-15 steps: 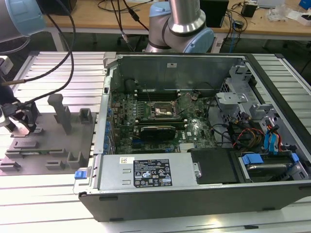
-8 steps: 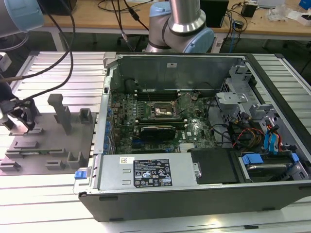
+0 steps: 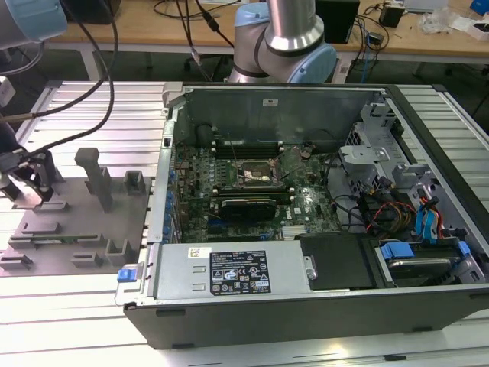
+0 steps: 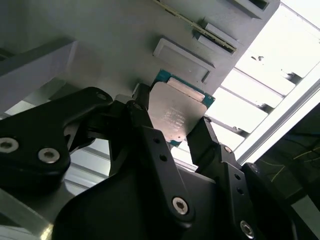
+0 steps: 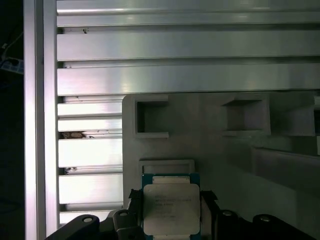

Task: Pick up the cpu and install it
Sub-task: 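Pick up the cpu and move it towards the insertion slot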

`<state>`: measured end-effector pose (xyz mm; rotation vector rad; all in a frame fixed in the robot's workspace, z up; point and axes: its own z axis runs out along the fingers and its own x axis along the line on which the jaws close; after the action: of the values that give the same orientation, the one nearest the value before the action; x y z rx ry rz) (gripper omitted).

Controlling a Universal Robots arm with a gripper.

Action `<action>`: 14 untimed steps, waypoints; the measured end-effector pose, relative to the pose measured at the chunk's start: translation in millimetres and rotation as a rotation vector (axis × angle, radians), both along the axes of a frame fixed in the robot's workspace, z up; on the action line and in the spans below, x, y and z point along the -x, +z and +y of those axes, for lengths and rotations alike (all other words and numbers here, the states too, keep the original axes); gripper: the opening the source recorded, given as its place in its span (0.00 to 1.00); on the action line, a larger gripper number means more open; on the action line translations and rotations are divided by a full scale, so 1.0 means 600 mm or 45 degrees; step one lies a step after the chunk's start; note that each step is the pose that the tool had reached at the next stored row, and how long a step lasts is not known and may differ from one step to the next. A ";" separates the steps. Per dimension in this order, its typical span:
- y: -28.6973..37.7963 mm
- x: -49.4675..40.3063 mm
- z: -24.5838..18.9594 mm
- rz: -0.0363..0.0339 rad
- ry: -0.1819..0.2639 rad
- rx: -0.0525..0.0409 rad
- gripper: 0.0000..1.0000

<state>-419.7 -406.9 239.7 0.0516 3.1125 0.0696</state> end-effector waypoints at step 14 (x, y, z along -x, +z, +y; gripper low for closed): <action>0.024 0.000 0.0026 0.0001 0.000 0.000 0.55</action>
<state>-419.7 -405.4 254.2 0.0517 3.1125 0.0696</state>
